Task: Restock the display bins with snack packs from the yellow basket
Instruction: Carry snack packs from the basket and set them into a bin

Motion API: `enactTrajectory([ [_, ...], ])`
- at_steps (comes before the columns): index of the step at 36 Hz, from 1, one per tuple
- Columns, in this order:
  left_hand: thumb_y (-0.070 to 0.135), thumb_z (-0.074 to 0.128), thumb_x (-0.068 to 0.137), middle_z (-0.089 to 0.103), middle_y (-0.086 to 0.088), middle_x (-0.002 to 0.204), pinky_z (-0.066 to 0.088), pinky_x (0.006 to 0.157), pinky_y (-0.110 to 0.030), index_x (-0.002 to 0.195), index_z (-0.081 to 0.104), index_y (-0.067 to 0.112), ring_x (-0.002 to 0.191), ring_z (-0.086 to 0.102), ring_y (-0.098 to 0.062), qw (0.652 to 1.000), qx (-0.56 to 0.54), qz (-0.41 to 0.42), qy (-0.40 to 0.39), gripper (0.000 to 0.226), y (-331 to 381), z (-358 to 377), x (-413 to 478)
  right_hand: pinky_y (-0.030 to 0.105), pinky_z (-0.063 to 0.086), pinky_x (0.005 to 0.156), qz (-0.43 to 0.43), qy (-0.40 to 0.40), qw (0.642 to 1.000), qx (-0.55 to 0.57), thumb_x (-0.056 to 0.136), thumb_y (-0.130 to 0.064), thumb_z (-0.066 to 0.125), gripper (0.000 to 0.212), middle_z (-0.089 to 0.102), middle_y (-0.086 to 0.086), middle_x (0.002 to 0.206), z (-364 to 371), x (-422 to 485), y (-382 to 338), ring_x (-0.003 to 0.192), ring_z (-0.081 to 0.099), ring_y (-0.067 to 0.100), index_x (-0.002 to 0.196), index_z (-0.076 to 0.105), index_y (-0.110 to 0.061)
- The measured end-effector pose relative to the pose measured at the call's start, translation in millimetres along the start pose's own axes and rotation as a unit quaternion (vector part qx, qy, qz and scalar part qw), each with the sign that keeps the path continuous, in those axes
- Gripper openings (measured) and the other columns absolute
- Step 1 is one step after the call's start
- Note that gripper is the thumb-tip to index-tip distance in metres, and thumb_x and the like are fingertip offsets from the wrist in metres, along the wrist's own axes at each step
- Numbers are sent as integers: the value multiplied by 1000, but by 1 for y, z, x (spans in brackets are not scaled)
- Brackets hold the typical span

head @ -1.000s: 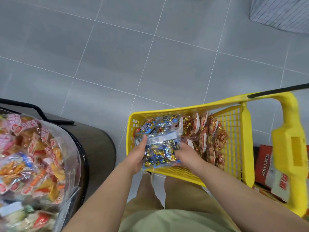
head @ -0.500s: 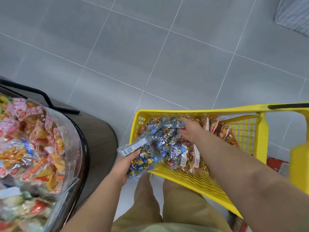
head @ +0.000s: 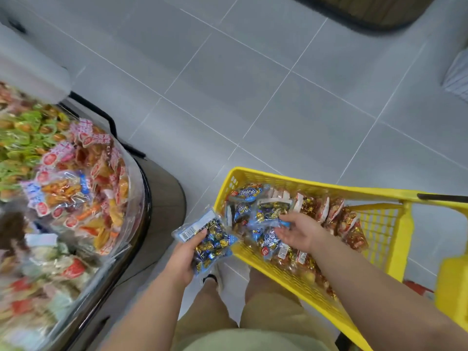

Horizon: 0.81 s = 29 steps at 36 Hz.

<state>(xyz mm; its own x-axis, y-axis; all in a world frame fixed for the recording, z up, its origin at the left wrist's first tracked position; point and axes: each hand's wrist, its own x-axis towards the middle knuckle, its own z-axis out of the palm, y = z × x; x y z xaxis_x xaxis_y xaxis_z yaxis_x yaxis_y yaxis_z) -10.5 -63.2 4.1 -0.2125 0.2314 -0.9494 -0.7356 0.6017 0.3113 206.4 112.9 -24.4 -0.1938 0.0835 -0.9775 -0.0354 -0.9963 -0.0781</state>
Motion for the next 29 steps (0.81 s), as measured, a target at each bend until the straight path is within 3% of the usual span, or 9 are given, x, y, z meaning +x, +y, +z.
enactTrajectory([
  [2, 26, 72, 82, 74, -16, 100, 54, 90, -45, 114, 65, 6, 88, 71, -31, 1000, 7, 8, 5, 39, 1, -8, -7, 36, 56, 64, 2, -21, 1000, -8, 86, 4, 55, 17, 52, 10, 101, 9, -11, 14, 84, 60, 26, 89, 50, -12],
  [6, 24, 73, 81, 73, -17, 101, 58, 79, -44, 118, 63, 5, 90, 71, -33, 1000, -4, 27, 10, 42, 7, -33, -21, 40, 50, 78, -18, -62, 998, 4, 85, 6, 50, 61, 43, 6, 136, 41, -28, 41, 94, 55, 30, 133, 40, -30],
  [9, 25, 74, 81, 73, -18, 101, 57, 69, -37, 118, 63, 5, 89, 71, -33, 998, -17, 52, 19, 43, 14, -64, -36, 36, 54, 69, -44, -100, 993, -35, 90, -6, 53, 25, 59, -3, 110, 76, -48, 63, 75, 63, 24, 101, 54, -28],
  [15, 26, 76, 77, 76, -2, 86, 55, 60, -21, 119, 60, 3, 76, 73, -14, 990, -29, 132, 30, 51, 30, -156, -68, 30, 54, 61, -98, -151, 978, -105, 79, -21, 65, 15, 66, -3, 93, 160, -69, 127, 70, 58, 20, 90, 55, -25],
  [17, 28, 78, 75, 73, 5, 95, 52, 71, -18, 130, 50, 1, 86, 69, -6, 986, -40, 160, 37, 68, 34, -195, -78, 31, 55, 61, -113, -169, 971, -125, 72, -23, 68, 15, 70, -5, 79, 191, -73, 154, 65, 64, 18, 83, 58, -23],
  [20, 45, 84, 56, 55, 0, 136, 35, 104, -37, 142, 40, 6, 132, 43, -21, 979, -46, 190, 57, 105, 35, -257, -95, 30, 57, 60, -121, -193, 964, -134, 73, -22, 69, 6, 70, -3, 78, 236, -76, 195, 67, 65, 17, 76, 64, -22],
  [22, 52, 85, 45, 66, 12, 121, 37, 102, -40, 130, 57, 12, 132, 46, -23, 970, -50, 228, 68, 98, 33, -298, -109, 26, 55, 57, -117, -227, 955, -150, 70, -23, 69, 3, 69, -4, 78, 267, -79, 222, 63, 63, 14, 71, 70, -25],
  [27, 57, 91, 30, 51, -6, 142, 30, 113, -45, 141, 42, 11, 134, 42, -26, 947, -116, 269, 129, 130, 15, -381, -146, 23, 54, 61, -118, -307, 911, -248, 70, -6, 67, 52, 65, -4, 79, 334, -88, 282, 60, 61, 8, 112, 46, -29],
  [29, 56, 92, 31, 61, -3, 128, 37, 105, -43, 130, 52, 14, 126, 50, -25, 939, -148, 272, 151, 115, 6, -407, -159, 25, 54, 67, -142, -318, 879, -325, 68, -1, 68, 81, 62, -5, 82, 357, -93, 302, 64, 65, 9, 130, 30, -37],
])
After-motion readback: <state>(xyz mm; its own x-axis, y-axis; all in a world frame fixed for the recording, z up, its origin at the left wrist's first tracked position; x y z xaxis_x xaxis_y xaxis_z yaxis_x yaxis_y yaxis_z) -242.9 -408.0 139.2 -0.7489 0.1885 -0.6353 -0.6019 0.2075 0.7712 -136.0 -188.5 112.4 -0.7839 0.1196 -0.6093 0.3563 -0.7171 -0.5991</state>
